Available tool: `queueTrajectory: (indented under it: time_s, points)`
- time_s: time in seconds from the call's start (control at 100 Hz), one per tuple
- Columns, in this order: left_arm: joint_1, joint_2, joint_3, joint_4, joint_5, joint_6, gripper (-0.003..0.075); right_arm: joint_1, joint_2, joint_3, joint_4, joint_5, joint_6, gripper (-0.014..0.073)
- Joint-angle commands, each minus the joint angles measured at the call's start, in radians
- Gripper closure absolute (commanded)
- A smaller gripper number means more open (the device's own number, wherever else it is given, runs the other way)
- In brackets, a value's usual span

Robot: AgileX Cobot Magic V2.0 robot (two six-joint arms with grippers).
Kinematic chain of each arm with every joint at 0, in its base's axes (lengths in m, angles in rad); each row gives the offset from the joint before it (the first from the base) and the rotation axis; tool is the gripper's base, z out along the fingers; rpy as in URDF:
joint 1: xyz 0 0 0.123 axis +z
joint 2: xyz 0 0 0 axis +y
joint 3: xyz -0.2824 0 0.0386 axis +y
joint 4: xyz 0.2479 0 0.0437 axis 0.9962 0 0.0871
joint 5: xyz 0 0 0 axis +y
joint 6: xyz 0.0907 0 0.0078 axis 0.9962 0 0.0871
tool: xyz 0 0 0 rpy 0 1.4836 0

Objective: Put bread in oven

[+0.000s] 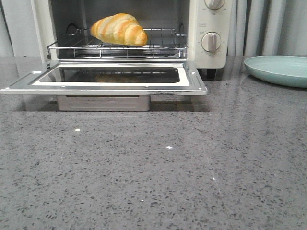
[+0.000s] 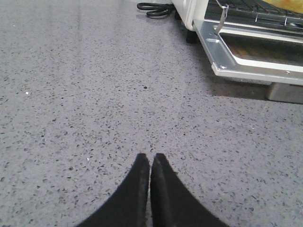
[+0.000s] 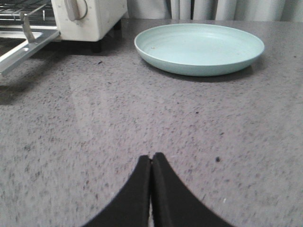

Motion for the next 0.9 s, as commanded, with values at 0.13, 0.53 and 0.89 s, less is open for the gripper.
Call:
queueTrajectory:
  time_s: [0.13,0.53,0.89]
  points:
    - [0.000,-0.029,0.021,-0.014,-0.052,0.001,0.0741,-0.031,-0.143,0.026,0.011,0.066,-0.001,0.0641]
    - [0.000,-0.029,0.021,-0.014,-0.054,0.001,0.0741,-0.038,-0.170,0.026,0.011,0.227,-0.001,0.0641]
    - [0.000,-0.029,0.021,-0.014,-0.054,0.001,0.0741,-0.038,-0.170,0.026,0.011,0.225,-0.001,0.0641]
